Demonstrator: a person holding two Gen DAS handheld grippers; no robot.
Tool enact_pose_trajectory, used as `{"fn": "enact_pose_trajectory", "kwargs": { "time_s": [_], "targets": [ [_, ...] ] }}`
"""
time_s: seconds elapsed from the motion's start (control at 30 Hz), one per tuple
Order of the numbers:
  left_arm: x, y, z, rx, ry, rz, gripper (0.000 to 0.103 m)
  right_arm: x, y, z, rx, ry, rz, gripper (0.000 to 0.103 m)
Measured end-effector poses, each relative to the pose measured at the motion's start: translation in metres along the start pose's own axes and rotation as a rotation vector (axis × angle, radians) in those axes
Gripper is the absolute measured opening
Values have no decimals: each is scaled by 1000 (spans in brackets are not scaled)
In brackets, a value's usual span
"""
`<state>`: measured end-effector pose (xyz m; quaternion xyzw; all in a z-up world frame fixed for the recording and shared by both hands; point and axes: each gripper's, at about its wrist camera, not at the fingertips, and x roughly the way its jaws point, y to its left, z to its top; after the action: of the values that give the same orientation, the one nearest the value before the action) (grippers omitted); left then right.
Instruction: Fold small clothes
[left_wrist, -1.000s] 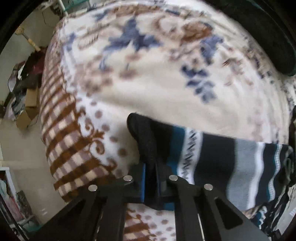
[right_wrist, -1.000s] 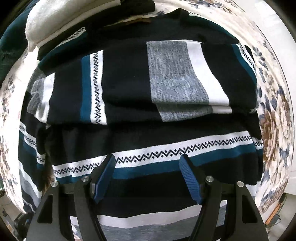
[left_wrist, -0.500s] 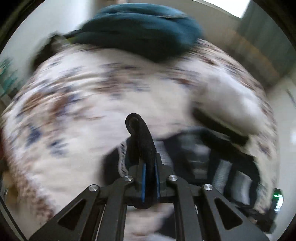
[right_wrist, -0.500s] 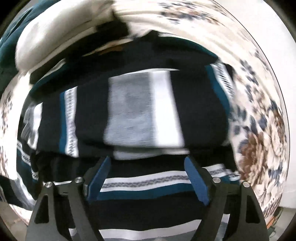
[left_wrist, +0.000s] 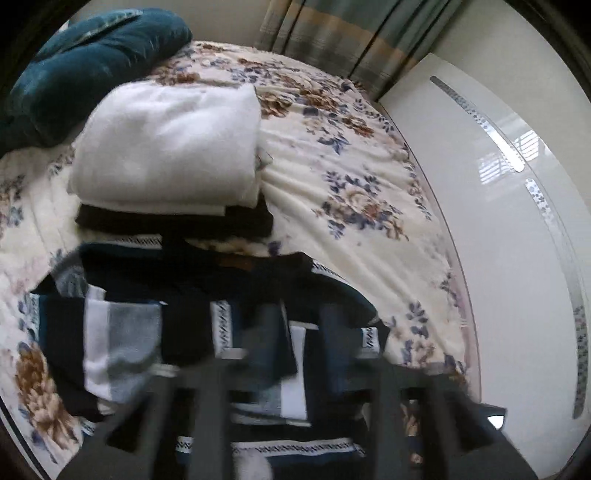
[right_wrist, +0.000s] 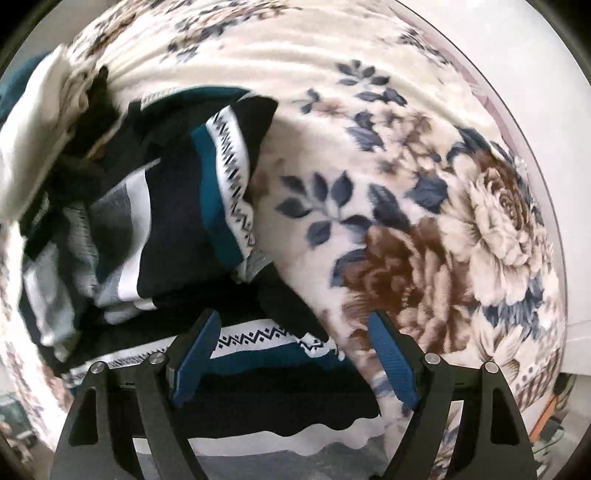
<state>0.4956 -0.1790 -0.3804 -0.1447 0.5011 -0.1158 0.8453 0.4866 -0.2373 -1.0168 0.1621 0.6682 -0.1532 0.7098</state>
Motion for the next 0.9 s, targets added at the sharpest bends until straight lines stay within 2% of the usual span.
{"fn": "enact_pose_trajectory", "kwargs": {
  "time_s": [0.03,0.07,0.13,0.17,0.23,0.37,0.4,0.43,0.5,0.53,0.57,0.6,0.63,0.67,0.73,0.83,0.87,0.9],
  "targets": [
    [-6,11,2,-13,-3,21,82,-1,-10,-7,8,-2,21,84],
    [-10,18,4,-24,-14,44,95,1,-6,-12,17,-6,48,84],
    [-26,43,3,-35,-66,139,95,2,-8,-15,29,-15,125,84],
    [-38,61,2,-41,-85,198,95,-1,-12,-1,26,-17,170,84],
    [-58,101,-4,-70,-105,342,95,-3,-4,-3,6,-25,242,84],
    [-84,178,-33,-152,-74,538,95,6,80,-1,-66,-22,299,84],
    [-85,193,-40,-171,-53,574,95,16,95,7,-80,-11,290,84],
    [-89,210,-51,-200,-29,613,95,17,98,33,-92,-2,266,84],
    [-91,231,-66,-251,-1,641,95,37,137,57,-119,41,215,82],
    [-93,239,-75,-275,14,649,95,44,140,74,-129,74,202,70],
    [-92,245,-78,-292,22,656,95,54,164,81,-137,100,192,39],
    [-91,249,-80,-303,27,658,95,56,172,72,-149,100,176,21],
    [-90,252,-85,-312,32,658,95,52,177,62,-172,73,149,9],
    [-88,253,-87,-319,35,658,95,47,185,56,-194,19,131,5],
    [-83,255,-89,-335,39,648,95,32,196,47,-216,-84,96,4],
    [-72,263,-84,-347,50,624,95,10,202,40,-228,-168,60,4],
    [-69,263,-81,-346,48,617,95,4,200,39,-220,-193,47,4],
    [-67,263,-78,-342,45,609,95,-14,175,44,-204,-205,35,4]
  ]
}}
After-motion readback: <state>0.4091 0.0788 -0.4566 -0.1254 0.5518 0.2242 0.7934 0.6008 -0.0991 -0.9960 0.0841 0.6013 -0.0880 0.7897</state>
